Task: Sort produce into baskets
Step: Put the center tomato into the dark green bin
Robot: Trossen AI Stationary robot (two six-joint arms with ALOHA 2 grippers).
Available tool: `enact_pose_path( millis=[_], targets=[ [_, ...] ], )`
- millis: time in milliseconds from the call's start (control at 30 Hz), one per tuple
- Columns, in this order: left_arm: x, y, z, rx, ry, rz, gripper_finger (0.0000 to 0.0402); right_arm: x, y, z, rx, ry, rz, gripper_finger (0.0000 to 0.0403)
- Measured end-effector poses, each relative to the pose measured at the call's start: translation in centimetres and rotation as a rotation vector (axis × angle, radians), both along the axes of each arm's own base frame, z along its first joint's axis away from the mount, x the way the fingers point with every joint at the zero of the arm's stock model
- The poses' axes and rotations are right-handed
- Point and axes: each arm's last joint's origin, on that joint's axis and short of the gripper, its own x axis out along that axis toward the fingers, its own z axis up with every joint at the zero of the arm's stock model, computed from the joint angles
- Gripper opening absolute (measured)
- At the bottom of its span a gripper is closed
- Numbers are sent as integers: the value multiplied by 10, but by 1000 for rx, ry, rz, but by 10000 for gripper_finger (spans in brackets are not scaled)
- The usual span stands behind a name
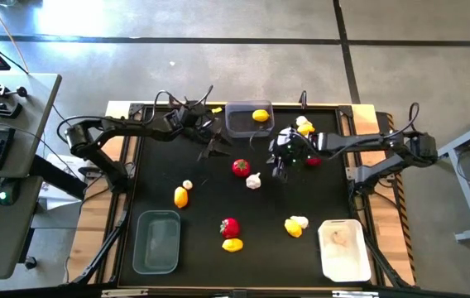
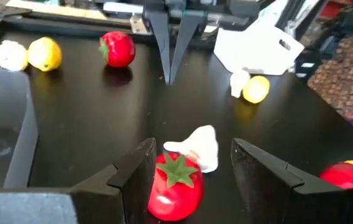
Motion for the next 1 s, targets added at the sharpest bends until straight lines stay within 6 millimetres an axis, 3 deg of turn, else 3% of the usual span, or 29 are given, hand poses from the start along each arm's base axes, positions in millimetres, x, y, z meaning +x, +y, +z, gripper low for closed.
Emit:
enact_pose_path(
  millis=[233, 600, 1000],
  targets=[
    [-8, -5, 11, 5, 32, 27, 171, -1, -11, 1, -60, -11, 25, 1],
    [2, -48, 11, 20, 109, -62, 82, -4, -29, 3, -107, -33, -2, 1],
    [9, -56, 23, 1, 168, -66, 26, -1, -30, 5, -99, -71, -27, 0]
  ],
)
